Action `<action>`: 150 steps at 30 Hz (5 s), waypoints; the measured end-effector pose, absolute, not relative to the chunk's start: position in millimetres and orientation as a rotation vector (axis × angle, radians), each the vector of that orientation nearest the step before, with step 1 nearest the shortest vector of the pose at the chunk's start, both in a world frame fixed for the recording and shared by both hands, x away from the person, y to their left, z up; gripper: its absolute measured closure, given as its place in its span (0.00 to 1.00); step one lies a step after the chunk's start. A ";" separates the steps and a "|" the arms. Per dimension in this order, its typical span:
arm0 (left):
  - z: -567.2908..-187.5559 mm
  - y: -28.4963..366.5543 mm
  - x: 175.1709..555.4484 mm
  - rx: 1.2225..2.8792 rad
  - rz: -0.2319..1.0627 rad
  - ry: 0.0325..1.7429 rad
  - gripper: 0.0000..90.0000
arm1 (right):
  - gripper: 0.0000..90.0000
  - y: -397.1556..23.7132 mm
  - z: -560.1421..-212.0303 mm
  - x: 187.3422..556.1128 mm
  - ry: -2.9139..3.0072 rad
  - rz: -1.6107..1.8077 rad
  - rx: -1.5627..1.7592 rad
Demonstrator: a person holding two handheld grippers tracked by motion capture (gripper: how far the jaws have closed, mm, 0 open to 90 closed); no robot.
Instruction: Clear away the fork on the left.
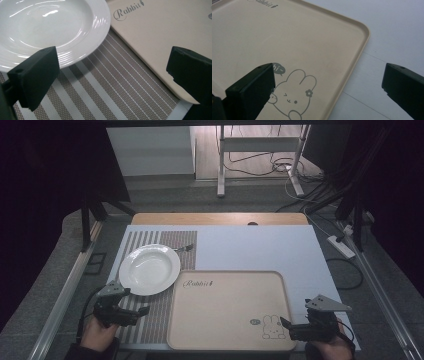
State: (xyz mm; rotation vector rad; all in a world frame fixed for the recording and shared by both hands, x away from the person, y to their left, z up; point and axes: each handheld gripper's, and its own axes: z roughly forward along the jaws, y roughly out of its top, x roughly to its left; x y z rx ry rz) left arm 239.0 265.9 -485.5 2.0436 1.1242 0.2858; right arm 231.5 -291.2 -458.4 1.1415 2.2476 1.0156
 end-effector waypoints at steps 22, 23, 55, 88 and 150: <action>-494.8 259.2 287.5 2.092 0.218 1.100 0.00 | 0.00 -293.0 -457.9 231.2 2.234 1.025 1.151; -495.3 257.8 293.5 2.112 0.217 1.097 0.00 | 0.00 -293.1 -457.8 231.3 2.233 1.025 1.152; -497.9 228.9 383.5 2.190 0.220 1.051 0.00 | 0.00 -293.4 -457.8 231.4 2.245 1.027 1.146; -503.2 186.0 473.1 2.310 0.133 1.006 0.99 | 0.00 -292.7 -458.4 232.1 2.268 1.020 1.139; -519.5 260.9 541.7 2.418 0.225 1.193 0.78 | 0.00 -291.2 -459.5 232.3 2.301 1.009 1.120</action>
